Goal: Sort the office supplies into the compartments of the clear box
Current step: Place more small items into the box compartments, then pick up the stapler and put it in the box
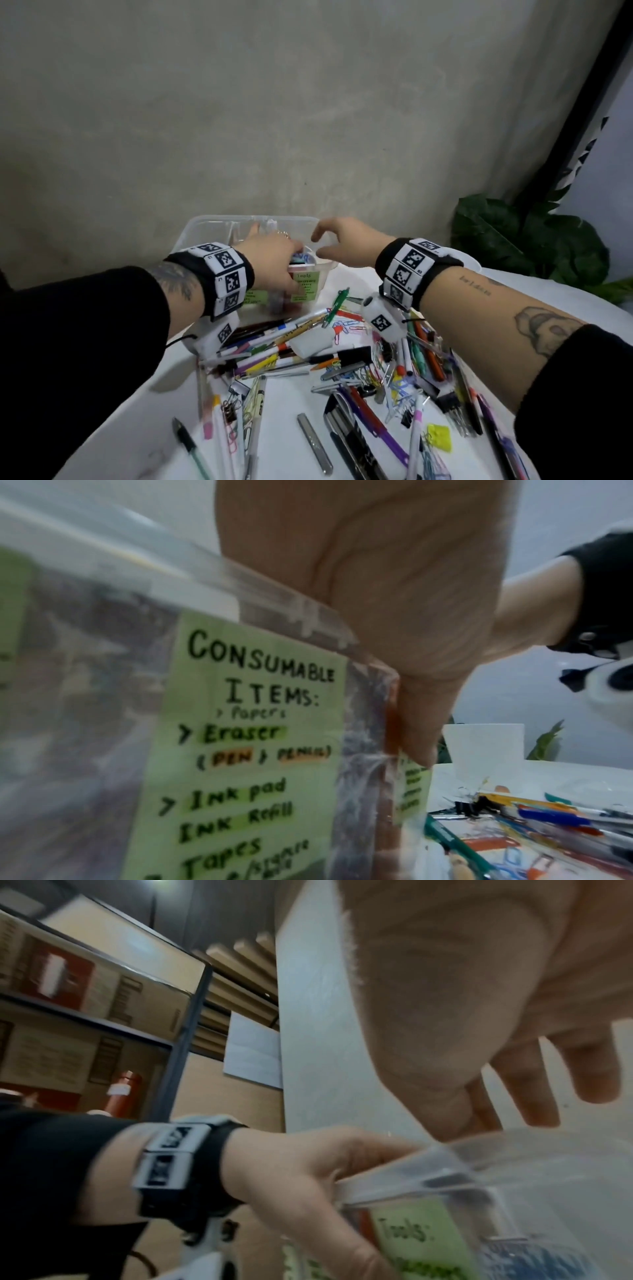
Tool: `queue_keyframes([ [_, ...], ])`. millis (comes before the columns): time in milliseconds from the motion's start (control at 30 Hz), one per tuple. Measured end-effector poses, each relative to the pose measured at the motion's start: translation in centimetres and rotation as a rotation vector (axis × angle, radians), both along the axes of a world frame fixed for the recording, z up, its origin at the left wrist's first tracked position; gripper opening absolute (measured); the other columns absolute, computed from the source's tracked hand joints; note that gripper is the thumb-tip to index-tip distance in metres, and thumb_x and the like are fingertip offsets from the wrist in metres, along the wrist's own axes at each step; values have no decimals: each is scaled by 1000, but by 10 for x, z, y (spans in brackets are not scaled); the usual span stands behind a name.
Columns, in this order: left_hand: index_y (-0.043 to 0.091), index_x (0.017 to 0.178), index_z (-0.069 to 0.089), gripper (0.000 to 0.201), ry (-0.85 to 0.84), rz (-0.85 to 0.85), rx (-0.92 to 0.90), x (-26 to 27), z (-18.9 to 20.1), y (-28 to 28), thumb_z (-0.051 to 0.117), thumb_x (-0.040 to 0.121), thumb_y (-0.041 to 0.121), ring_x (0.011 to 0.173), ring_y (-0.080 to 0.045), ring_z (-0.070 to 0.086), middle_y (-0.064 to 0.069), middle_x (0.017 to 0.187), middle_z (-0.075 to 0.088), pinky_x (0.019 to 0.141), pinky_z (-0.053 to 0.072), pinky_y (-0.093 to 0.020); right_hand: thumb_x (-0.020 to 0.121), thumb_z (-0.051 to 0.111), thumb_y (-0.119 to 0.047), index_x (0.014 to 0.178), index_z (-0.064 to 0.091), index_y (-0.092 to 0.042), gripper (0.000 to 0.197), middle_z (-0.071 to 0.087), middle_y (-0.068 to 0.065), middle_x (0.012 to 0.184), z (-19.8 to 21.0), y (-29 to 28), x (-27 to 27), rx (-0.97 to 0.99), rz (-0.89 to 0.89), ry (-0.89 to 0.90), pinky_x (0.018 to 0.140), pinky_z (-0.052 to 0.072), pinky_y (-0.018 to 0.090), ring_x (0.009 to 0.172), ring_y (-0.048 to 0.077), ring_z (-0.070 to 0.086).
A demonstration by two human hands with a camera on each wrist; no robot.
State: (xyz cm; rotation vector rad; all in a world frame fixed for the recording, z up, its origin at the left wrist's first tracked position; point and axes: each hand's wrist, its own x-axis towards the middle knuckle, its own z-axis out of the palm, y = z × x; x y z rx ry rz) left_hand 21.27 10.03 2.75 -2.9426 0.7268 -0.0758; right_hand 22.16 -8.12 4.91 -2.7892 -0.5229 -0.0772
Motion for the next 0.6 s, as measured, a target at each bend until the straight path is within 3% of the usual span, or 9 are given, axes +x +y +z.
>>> queue_keyframes([
  [33,29,126,50,65,-67,-36,-40,-4,0,-2,66,71,61,116,-22,51,4,121,57,110,24,-50,88,67,-27,115,64,-22,27,58,-4,113,-2,-7,-8,59,-12,-48,77,36,24,91,11,51],
  [100,28,125,45,57,-219,-160,-139,-14,0,-8,66,76,46,119,-22,45,1,125,49,103,32,-41,85,67,-23,104,68,-19,20,57,-9,101,-7,-21,-23,159,-37,-154,77,35,22,90,9,52],
  [167,28,110,47,35,-283,-311,-217,-29,4,-20,63,81,40,105,-19,48,5,110,52,90,39,-34,82,67,-18,88,66,-16,7,58,-7,84,-12,-32,-38,218,-49,-207,71,36,24,80,14,53],
  [267,32,90,48,15,-74,-358,-132,-51,4,-40,59,85,42,78,-14,54,14,78,52,66,44,-29,79,69,-15,74,61,-18,10,55,-9,67,-24,-42,-61,123,-52,-95,60,37,24,64,14,51],
  [333,27,91,59,20,58,-299,21,-60,-6,-50,58,85,46,78,-17,59,9,80,60,64,46,-28,78,73,-16,76,65,-16,8,59,-8,70,-34,-45,-75,16,-34,61,59,40,23,62,9,51],
  [400,22,99,63,27,144,-213,124,-64,-21,-57,58,86,44,84,-19,62,3,91,64,67,49,-29,77,77,-22,87,70,-15,14,65,-4,83,-44,-47,-87,-84,-12,203,66,48,26,70,11,57],
  [500,20,111,58,36,188,-137,139,-69,-38,-63,60,86,46,88,-20,61,1,98,64,74,52,-32,75,80,-32,98,69,-24,26,66,-1,101,-55,-49,-99,-151,-2,311,83,53,33,91,18,62],
  [600,18,123,50,48,232,-102,131,-74,-44,-64,67,84,40,85,-19,58,-2,103,65,69,44,-27,76,80,-34,103,67,-27,31,65,-1,102,-62,-51,-108,-159,13,356,82,55,37,91,21,63],
])
